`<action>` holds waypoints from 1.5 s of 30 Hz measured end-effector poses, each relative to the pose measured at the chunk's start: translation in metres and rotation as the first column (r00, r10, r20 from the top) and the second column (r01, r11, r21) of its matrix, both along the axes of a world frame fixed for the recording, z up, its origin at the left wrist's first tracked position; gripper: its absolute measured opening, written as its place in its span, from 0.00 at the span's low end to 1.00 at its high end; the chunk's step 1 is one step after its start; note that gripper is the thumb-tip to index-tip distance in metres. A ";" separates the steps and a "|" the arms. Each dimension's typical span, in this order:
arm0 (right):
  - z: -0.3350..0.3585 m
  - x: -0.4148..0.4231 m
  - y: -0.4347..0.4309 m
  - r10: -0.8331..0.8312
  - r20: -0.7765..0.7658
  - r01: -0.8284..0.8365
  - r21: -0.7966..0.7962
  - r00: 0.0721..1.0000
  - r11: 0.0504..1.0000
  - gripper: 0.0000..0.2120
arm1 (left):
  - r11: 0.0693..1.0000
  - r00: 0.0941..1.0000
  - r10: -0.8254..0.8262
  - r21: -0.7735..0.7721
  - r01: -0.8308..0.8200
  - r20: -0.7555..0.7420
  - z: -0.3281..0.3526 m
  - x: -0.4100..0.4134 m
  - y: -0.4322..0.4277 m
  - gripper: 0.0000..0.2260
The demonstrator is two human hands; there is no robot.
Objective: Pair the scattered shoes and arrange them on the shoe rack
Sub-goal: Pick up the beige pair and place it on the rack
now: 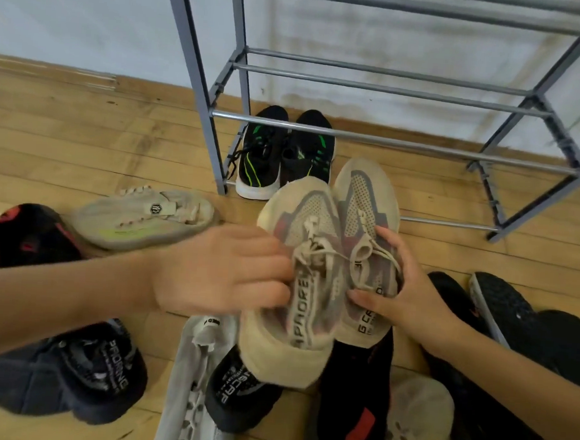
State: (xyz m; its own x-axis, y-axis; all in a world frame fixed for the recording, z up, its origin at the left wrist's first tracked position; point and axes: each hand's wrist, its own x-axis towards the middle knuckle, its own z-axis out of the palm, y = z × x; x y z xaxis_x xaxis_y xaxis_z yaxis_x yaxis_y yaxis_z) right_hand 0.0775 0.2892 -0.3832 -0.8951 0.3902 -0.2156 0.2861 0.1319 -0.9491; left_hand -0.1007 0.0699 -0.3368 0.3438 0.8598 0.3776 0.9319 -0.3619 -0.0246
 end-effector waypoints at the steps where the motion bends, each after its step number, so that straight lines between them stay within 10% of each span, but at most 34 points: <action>1: -0.001 0.004 0.004 -0.010 0.016 0.010 0.011 1.000 1.000 0.43 | 0.999 0.999 -0.037 0.028 0.038 -0.036 -0.008 0.012 0.005 0.03; 13: -0.012 0.039 0.014 0.027 0.116 -0.023 -0.035 0.993 0.999 0.50 | 0.831 0.989 0.144 -0.546 -0.105 0.030 -0.054 0.017 -0.002 0.19; 17: -0.014 0.047 0.012 0.051 0.150 -0.035 -0.108 0.987 0.994 0.54 | 0.587 0.561 0.741 -0.761 -0.275 0.369 -0.048 0.006 0.002 0.22; 19: -0.013 0.051 0.011 0.079 0.168 -0.053 -0.152 0.983 0.987 0.54 | 0.391 0.257 0.898 -0.915 -0.100 0.356 -0.052 0.003 0.006 0.33; 21: -0.015 0.056 0.008 0.105 0.191 -0.069 -0.188 0.976 0.980 0.54 | 0.276 0.192 0.934 -0.950 0.149 0.301 -0.056 0.008 0.009 0.42; 35: -0.023 0.062 0.010 0.287 0.294 -0.163 -0.383 0.912 0.909 0.55 | 0.582 -0.146 0.812 -0.798 0.152 0.565 -0.079 0.037 0.011 0.44; 45: 0.010 0.036 0.045 0.123 0.089 -0.092 -0.291 0.988 0.952 0.50 | 0.762 -0.104 0.644 -0.647 0.002 0.758 -0.041 0.005 0.068 0.46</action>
State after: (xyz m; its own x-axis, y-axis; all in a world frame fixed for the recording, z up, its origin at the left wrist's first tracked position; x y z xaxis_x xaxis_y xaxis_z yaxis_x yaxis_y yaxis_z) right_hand 0.1134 0.3346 -0.3736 -0.8946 0.2014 -0.3989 0.3853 -0.1044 -0.9169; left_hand -0.0960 0.1375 -0.3777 -0.4093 0.8520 -0.3265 -0.0733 0.3260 0.9425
